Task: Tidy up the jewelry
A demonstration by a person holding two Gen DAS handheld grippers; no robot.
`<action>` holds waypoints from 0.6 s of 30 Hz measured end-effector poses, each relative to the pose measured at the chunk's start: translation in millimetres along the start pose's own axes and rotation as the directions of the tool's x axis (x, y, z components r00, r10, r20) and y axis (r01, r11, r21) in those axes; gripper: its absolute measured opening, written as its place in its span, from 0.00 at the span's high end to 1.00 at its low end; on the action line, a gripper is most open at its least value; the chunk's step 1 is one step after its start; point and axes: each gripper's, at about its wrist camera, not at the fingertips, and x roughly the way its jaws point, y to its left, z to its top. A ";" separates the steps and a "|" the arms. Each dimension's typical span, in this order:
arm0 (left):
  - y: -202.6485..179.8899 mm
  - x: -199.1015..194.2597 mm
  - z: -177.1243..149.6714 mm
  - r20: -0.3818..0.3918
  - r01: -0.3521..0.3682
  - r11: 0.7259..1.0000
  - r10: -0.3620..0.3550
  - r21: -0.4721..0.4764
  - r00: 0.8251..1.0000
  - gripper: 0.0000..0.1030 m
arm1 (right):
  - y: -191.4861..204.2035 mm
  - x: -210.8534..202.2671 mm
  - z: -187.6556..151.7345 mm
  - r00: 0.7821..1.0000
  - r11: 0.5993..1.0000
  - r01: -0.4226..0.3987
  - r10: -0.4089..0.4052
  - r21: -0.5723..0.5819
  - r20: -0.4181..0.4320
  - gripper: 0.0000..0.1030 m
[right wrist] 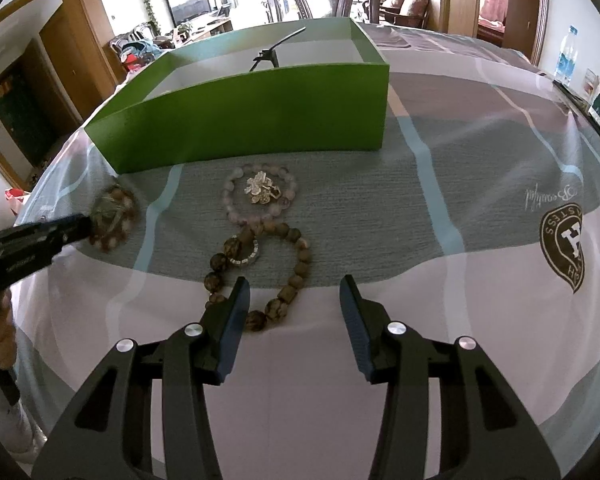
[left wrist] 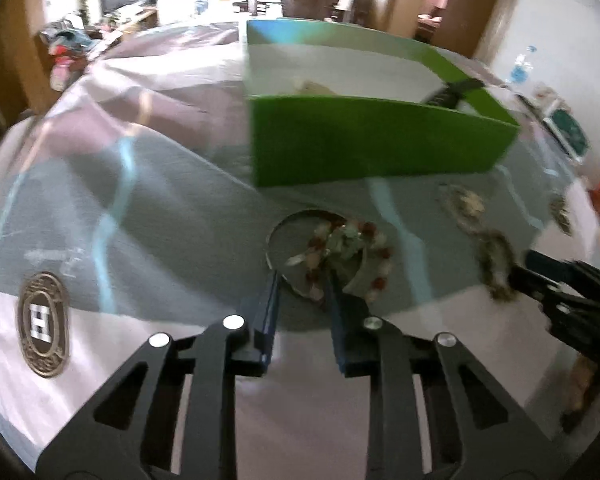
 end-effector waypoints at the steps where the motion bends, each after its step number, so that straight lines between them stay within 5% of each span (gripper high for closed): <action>1: -2.2 -3.5 -0.9 0.009 -0.008 1.000 0.007 0.010 1.000 0.76 | 0.1 0.0 0.0 1.000 1.000 0.001 -0.001 0.000 0.000 0.55; 5: -3.1 -12.2 2.4 0.044 -0.062 0.998 0.062 0.006 0.997 0.63 | 0.0 -0.3 0.1 1.000 1.000 0.003 -0.003 -0.001 -0.002 0.55; 14: -38.2 0.6 14.7 0.062 -0.062 0.994 0.056 0.093 0.997 0.62 | 0.9 0.1 0.8 1.000 1.000 0.015 -0.015 -0.007 -0.005 0.55; 16: -43.5 11.1 16.5 0.048 -0.071 0.992 0.066 0.104 0.997 0.66 | 1.9 0.2 0.4 1.000 1.000 0.018 -0.018 -0.012 -0.006 0.55; 18: -43.2 18.7 17.0 0.040 -0.081 0.991 0.077 0.104 0.996 0.80 | 1.4 -0.4 -0.4 1.000 1.000 0.017 -0.017 -0.013 -0.006 0.55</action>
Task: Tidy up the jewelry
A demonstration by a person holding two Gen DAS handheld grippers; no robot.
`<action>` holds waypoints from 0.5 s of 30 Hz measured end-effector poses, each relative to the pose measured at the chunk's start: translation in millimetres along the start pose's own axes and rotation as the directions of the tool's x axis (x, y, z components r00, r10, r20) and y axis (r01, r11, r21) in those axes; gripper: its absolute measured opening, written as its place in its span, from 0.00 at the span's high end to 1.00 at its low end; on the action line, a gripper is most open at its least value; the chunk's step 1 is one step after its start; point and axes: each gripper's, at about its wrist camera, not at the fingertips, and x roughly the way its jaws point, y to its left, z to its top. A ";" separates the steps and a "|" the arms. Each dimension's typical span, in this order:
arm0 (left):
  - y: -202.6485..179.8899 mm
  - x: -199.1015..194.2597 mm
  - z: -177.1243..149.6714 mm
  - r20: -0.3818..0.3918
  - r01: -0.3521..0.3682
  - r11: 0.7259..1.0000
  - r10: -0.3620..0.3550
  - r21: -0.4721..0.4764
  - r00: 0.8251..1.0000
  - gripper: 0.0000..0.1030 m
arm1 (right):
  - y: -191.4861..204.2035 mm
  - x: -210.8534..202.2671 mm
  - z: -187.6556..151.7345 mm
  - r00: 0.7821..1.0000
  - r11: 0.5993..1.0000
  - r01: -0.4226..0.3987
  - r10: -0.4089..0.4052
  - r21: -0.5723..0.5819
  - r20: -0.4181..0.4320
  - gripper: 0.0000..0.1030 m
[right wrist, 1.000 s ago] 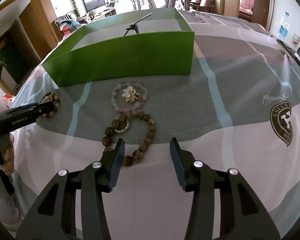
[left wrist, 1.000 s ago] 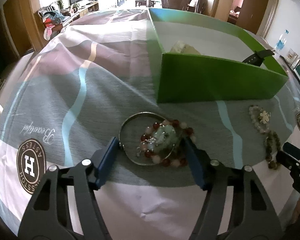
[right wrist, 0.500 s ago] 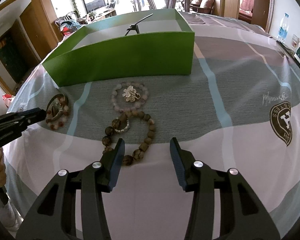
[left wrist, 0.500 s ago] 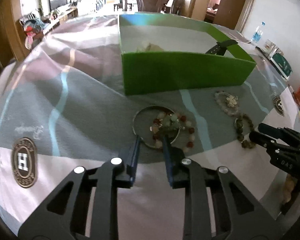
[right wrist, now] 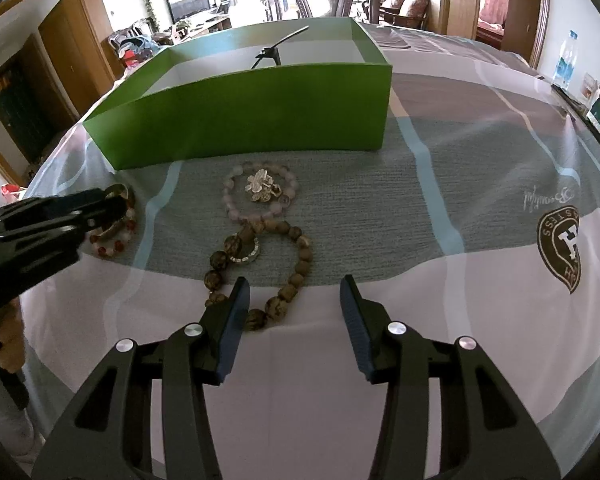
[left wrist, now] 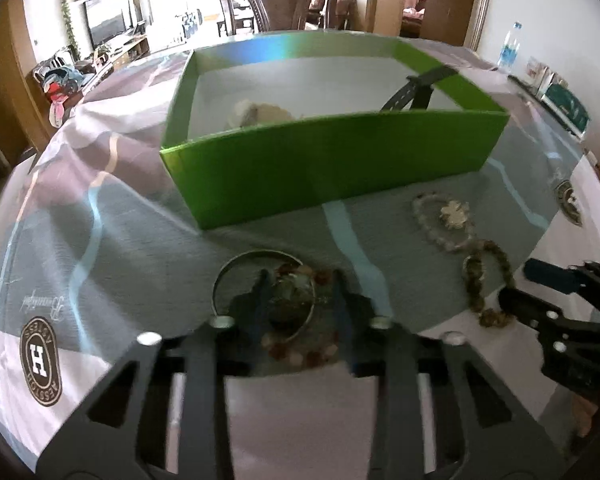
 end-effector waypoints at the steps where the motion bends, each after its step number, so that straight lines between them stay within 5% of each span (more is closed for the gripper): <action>1: 1.2 0.0 -0.2 0.004 0.007 1.000 -0.007 -0.004 1.000 0.81 | -0.9 -0.1 -0.3 1.000 1.000 -0.002 0.002 0.001 0.000 0.55; 15: 11.9 -67.2 -13.4 0.083 0.063 0.998 -0.063 -0.006 0.995 0.86 | -2.5 -3.5 0.4 1.000 1.000 0.004 -0.004 0.007 0.007 0.55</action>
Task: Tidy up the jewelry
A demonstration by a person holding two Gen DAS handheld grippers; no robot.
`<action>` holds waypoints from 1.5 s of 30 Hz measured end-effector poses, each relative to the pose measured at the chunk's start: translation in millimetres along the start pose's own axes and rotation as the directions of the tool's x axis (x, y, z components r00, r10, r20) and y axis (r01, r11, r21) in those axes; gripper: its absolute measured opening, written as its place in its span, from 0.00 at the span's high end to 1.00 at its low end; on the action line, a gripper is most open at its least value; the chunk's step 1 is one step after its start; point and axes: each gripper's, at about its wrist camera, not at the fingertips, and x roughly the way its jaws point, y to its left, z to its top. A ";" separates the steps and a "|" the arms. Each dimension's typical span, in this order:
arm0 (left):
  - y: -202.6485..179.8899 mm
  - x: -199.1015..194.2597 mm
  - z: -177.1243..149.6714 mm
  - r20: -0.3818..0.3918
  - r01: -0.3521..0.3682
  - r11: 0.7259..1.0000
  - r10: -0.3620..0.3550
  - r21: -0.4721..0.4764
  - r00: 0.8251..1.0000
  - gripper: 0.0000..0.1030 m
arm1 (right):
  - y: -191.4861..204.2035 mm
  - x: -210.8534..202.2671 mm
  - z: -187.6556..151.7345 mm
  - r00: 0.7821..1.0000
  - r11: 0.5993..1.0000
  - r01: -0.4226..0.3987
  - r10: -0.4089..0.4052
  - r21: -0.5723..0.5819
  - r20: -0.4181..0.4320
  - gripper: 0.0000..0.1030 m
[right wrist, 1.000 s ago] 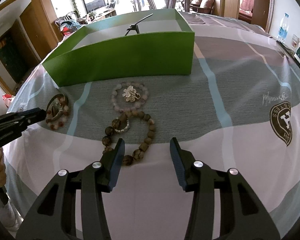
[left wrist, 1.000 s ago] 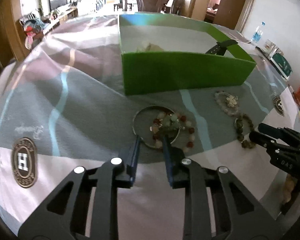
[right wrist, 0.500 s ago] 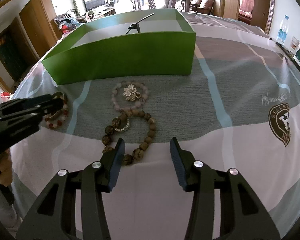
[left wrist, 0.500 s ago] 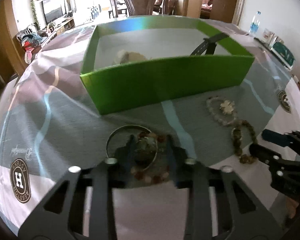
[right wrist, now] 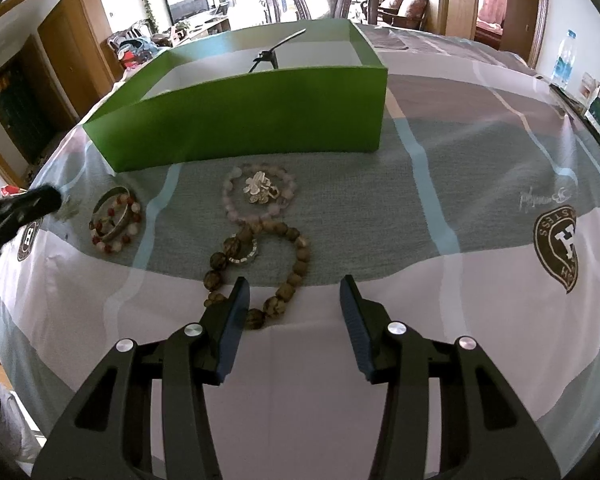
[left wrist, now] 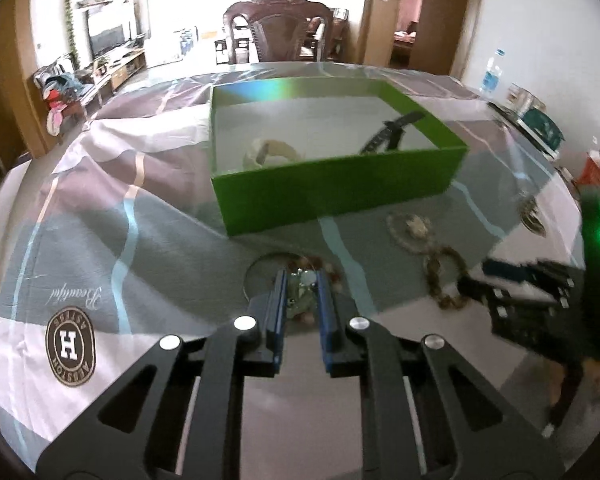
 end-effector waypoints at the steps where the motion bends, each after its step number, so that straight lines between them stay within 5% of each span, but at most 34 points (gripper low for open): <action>1: -1.1 -1.4 -5.7 -0.013 0.013 1.000 -0.013 0.004 1.000 0.86 | 0.0 -0.1 0.6 1.000 1.000 0.001 -0.001 0.000 0.001 0.55; 10: -7.8 24.3 -36.6 -0.121 0.054 0.999 -0.055 -0.007 0.991 0.86 | 8.3 7.8 7.7 1.000 1.000 0.012 -0.012 -0.027 -0.003 0.55; 14: -10.1 27.1 -38.9 -0.120 0.051 0.999 -0.050 -0.002 0.991 0.85 | 13.2 11.9 8.3 0.998 0.996 0.056 -0.056 -0.064 -0.002 0.65; 16: -9.4 27.1 -40.4 -0.121 0.047 0.999 -0.047 0.000 0.992 0.77 | 15.3 11.1 6.8 0.999 0.995 0.055 -0.054 -0.083 0.003 0.72; 18: -8.5 28.2 -41.4 -0.123 0.038 0.999 -0.038 -0.001 0.992 0.58 | 17.8 10.1 5.2 0.999 0.994 0.047 -0.047 -0.095 0.001 0.79; 21: -7.7 32.3 -44.2 -0.135 0.035 0.999 -0.035 -0.004 0.990 0.50 | 20.6 8.6 2.8 0.999 0.994 0.042 -0.041 -0.106 0.004 0.84; 25: -7.8 36.6 -44.2 -0.138 0.025 1.000 -0.025 -0.007 0.990 0.50 | 21.0 8.7 2.2 0.999 0.994 0.037 -0.037 -0.098 0.004 0.84; 30: -7.4 38.6 -41.6 -0.136 0.024 0.999 -0.027 -0.027 0.990 0.71 | 21.4 8.2 1.8 0.999 0.994 0.039 -0.038 -0.098 0.008 0.84; 45: -1.6 25.0 -31.4 -0.086 -0.014 0.998 0.009 -0.056 0.996 0.73 | 14.2 -21.8 10.3 0.997 0.998 -0.024 0.029 -0.063 0.072 0.92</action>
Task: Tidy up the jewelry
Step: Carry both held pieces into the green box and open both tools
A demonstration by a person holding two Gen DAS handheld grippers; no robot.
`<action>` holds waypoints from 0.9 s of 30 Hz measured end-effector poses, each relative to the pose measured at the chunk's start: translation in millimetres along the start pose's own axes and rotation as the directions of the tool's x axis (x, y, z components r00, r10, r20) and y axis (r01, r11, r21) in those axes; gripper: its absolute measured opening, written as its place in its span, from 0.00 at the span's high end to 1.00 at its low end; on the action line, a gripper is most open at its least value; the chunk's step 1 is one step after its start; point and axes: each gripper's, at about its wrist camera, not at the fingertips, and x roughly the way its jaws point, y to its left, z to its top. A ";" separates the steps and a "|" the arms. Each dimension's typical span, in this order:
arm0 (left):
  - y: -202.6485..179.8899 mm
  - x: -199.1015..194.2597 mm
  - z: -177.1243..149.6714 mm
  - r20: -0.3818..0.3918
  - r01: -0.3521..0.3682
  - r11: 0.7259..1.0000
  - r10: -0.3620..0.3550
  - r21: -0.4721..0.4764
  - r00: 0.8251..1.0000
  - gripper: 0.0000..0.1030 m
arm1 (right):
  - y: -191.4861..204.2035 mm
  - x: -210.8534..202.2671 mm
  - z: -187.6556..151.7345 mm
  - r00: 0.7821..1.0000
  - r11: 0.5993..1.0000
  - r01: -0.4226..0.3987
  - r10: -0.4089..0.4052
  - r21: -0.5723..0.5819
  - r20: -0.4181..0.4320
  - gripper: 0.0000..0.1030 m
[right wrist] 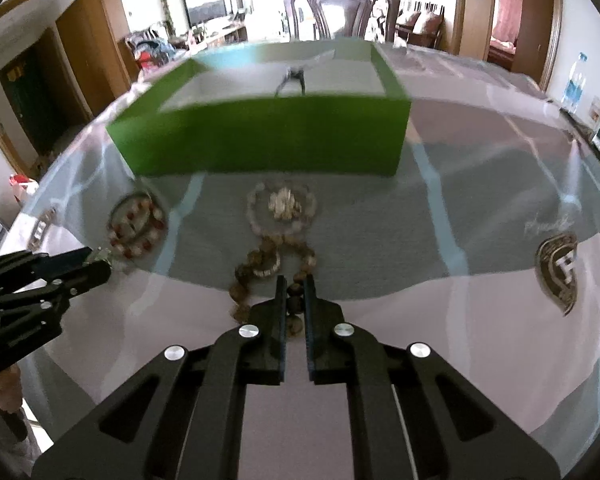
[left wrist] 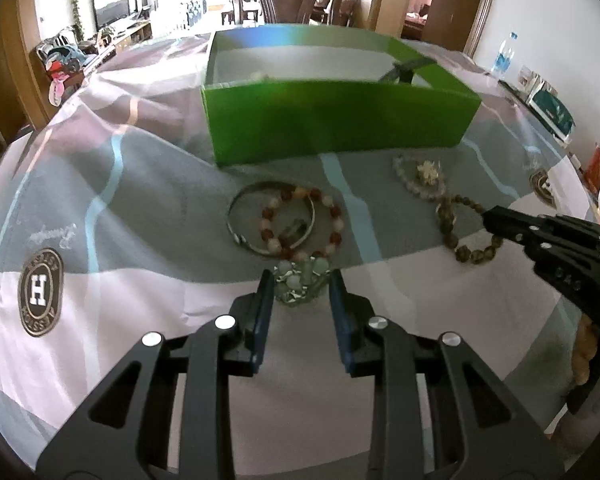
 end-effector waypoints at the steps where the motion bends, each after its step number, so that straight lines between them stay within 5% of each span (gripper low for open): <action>1: 0.3 -3.9 1.8 0.011 0.001 1.000 -0.001 0.000 1.000 0.73 | 0.4 -4.7 2.8 1.000 1.000 0.001 -0.001 -0.002 0.013 0.92; 13: 2.3 -36.8 17.8 0.096 0.000 1.000 0.000 -0.003 0.995 0.73 | 15.1 -51.6 25.7 0.991 0.999 -0.003 0.009 -0.049 0.135 0.92; 21: 5.7 -38.3 24.3 0.093 0.003 1.000 -0.003 -0.005 0.996 0.73 | 24.6 -37.4 30.4 0.995 0.996 -0.013 0.021 -0.083 0.094 0.92; 27: 10.0 -45.6 52.3 0.139 -0.034 0.999 0.034 -0.001 0.990 0.73 | 32.5 -40.5 64.3 0.992 0.994 -0.035 0.047 -0.102 0.117 0.92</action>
